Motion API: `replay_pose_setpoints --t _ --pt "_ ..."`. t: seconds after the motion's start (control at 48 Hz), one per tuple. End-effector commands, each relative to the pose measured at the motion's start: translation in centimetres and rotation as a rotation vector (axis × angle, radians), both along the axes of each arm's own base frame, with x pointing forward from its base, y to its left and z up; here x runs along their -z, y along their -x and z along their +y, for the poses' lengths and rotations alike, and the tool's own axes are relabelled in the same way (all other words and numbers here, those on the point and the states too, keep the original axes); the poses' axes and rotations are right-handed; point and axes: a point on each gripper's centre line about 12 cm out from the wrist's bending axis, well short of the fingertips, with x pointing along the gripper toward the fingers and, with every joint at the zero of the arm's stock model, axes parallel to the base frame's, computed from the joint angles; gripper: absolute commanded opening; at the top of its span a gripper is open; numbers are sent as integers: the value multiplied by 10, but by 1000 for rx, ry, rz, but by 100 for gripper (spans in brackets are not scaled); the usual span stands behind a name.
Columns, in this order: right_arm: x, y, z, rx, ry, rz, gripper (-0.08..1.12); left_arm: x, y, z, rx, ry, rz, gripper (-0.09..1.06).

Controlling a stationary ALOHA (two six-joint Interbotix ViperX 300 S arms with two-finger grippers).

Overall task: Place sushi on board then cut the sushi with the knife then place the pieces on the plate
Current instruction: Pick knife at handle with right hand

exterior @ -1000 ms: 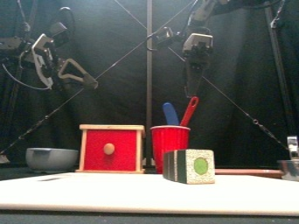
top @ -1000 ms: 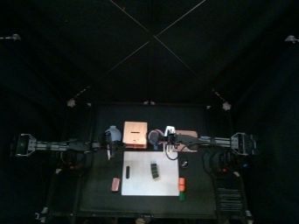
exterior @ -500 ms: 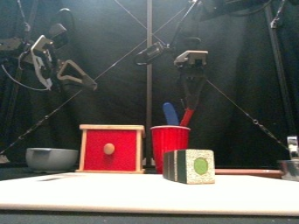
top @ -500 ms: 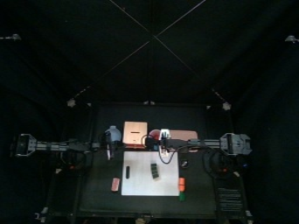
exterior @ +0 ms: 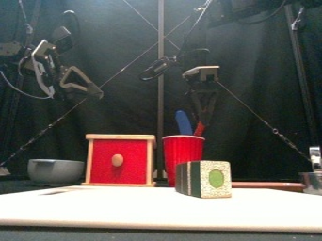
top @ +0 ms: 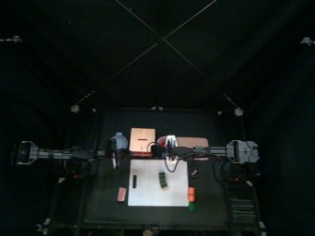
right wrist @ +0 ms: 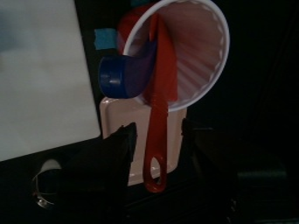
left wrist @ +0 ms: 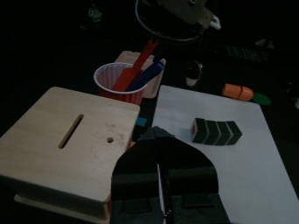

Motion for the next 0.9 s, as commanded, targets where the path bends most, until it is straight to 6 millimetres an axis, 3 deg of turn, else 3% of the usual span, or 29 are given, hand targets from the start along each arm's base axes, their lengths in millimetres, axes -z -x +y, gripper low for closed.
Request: replay_pose_setpoints --t 0.021,0.167,0.5,0.896 --pt "-20 -2 -5 9 14 -56 81 -4 -2 1 -4 -1 -14 -2" --pt "-16 0 -11 21 13 -36 80 -3 -1 2 -7 -1 -12 -2" --pt "-11 1 -20 20 -15 -9 58 -1 0 4 -17 0 -5 -2" --pt "-21 -2 -33 63 -53 -45 41 -1 1 6 -23 -3 -6 -2"
